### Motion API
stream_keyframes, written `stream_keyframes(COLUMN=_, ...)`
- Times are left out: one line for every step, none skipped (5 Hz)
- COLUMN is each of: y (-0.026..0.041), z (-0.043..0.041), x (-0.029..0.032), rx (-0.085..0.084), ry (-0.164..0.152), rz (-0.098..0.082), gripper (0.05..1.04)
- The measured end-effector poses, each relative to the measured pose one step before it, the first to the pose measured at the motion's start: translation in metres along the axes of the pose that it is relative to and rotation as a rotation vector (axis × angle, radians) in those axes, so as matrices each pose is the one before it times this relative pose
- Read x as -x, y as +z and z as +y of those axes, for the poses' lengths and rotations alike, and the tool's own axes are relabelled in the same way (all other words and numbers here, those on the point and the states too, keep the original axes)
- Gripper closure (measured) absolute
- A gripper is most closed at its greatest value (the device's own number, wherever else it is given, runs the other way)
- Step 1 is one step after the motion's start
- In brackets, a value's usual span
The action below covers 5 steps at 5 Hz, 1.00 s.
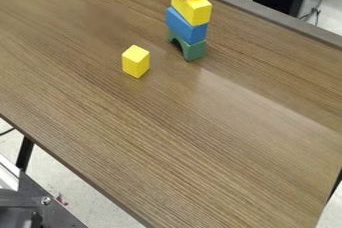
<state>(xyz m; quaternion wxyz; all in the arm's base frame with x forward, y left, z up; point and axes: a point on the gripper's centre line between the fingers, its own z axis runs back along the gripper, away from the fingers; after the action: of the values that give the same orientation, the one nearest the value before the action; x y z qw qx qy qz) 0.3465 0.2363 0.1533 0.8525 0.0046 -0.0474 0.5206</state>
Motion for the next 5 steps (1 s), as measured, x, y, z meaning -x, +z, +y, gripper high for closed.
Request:
stream_keyframes(y=0.00335, z=-0.00889, x=0.00845, rx=-0.0465, ry=-0.0219, rz=-0.003, gripper=0.513)
stream_keyframes(y=0.01683, z=-0.00719, x=0.01041, rx=0.0155, ry=-0.0208, rz=-0.0102, gripper=0.513)
stream_keyframes(y=0.02891, z=-0.00772, x=0.01816, rx=0.0654, ry=-0.0288, rz=-0.0211, gripper=0.513)
stream_keyframes(y=0.02087, z=-0.00877, x=0.02398, rx=0.055, ry=-0.0397, rz=0.0094, gripper=0.513)
stream_keyframes(y=0.00868, z=0.00044, x=0.01353, rx=0.0033, ry=-0.0201, rz=0.0167, gripper=0.513)
